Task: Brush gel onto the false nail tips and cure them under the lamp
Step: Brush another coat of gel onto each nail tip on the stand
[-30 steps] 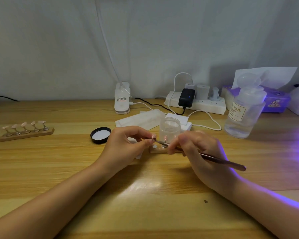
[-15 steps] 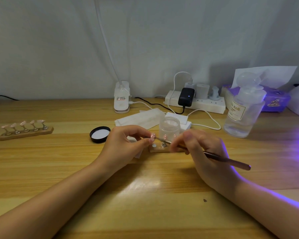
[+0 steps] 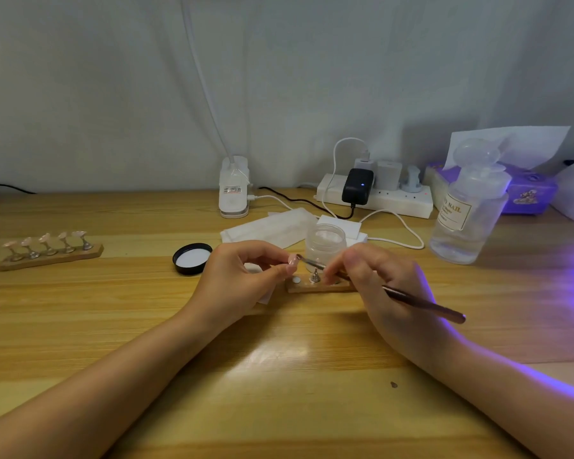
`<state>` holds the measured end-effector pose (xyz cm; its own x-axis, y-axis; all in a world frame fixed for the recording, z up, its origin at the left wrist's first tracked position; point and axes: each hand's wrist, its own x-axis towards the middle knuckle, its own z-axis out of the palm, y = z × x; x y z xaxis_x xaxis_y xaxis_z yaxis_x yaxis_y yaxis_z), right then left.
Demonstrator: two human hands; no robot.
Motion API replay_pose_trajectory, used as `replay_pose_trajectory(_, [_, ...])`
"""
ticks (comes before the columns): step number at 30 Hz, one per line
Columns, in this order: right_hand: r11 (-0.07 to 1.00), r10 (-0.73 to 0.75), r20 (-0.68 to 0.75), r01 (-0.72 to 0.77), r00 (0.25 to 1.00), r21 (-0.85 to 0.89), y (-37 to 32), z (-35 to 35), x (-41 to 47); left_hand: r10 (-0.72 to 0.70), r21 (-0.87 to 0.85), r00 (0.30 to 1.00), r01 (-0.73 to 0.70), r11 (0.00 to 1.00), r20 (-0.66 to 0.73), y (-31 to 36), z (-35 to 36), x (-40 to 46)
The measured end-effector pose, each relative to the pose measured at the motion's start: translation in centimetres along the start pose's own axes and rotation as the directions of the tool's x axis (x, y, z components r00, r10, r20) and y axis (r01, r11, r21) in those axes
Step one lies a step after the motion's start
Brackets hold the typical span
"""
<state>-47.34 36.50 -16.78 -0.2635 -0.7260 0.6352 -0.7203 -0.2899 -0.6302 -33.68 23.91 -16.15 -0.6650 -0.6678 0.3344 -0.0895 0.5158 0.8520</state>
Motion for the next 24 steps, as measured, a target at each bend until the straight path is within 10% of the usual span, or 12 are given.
replay_pose_trajectory(16, [0.987,-0.152,0.04,0.154,0.988,-0.043,0.01,0.13,-0.24,-0.041,-0.063,0.999,0.04,0.997,-0.012,-0.09,0.13,0.02])
replay_pose_trajectory(24, [0.986,0.091,-0.099,-0.075,0.991,0.151,-0.22,-0.14,0.15,0.008,-0.11,0.999,-0.004,0.994,0.035,0.09,0.12,-0.08])
